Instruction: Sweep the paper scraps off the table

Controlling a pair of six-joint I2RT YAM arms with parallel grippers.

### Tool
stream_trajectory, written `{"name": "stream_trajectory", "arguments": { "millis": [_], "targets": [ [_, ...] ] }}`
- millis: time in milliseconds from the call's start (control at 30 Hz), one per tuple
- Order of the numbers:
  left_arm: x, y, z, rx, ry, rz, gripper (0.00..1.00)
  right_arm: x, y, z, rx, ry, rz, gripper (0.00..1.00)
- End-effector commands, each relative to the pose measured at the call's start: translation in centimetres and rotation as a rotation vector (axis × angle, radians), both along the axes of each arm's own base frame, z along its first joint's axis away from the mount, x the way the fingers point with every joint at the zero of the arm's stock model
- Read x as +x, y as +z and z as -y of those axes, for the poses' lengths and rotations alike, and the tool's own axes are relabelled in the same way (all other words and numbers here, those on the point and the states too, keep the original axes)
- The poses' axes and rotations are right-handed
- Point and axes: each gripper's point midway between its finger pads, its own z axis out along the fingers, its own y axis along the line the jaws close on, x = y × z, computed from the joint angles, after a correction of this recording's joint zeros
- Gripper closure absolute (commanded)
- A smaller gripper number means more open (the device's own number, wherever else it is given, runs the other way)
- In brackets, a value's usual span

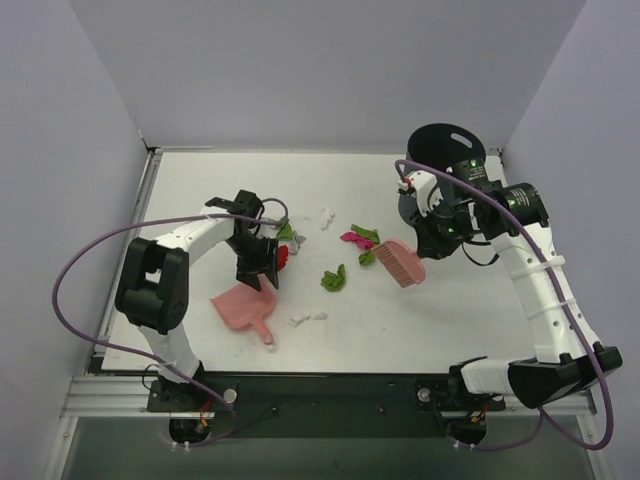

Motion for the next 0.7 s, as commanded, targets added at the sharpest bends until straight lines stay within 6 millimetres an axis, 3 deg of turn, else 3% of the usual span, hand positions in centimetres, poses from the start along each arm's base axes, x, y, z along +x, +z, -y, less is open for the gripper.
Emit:
{"name": "stream_trajectory", "arguments": {
  "millis": [0,200,267,400,433,567,667],
  "targets": [
    [1.7,-0.4,0.6,0.028,0.011,0.01,0.38,-0.5,0.6,0.8,-0.008,-0.011,0.038,1.0],
    [1.1,-1.4,1.8,0.114,-0.073,0.01,0.43,-0.7,0.7,1.3,-0.013,-0.023,0.058,1.0],
    [1.1,-2.2,0.9,0.187,-0.092,0.018,0.47,-0.7,0.8,1.3,-0.012,-0.025,0.062,1.0],
    [0.5,-2.6,-1.0,0.27,-0.15,0.017,0.65,-0.7,1.0,1.4,-0.009,-0.028,0.074,1.0],
    [0.2,-2.4,-1.3,0.277,-0.162,0.021,0.73,-0.7,1.0,1.5,-0.011,-0.027,0.078,1.0],
    [-0.6,-2.4,-3.0,0.327,-0.237,0.02,0.78,-0.8,0.8,1.6,-0.015,-0.025,0.076,1.0],
    [0.4,-1.9,-3.5,0.336,-0.311,0.07,0.88,-0.8,0.8,1.6,-0.014,-0.022,0.081,1.0]
  ]
}}
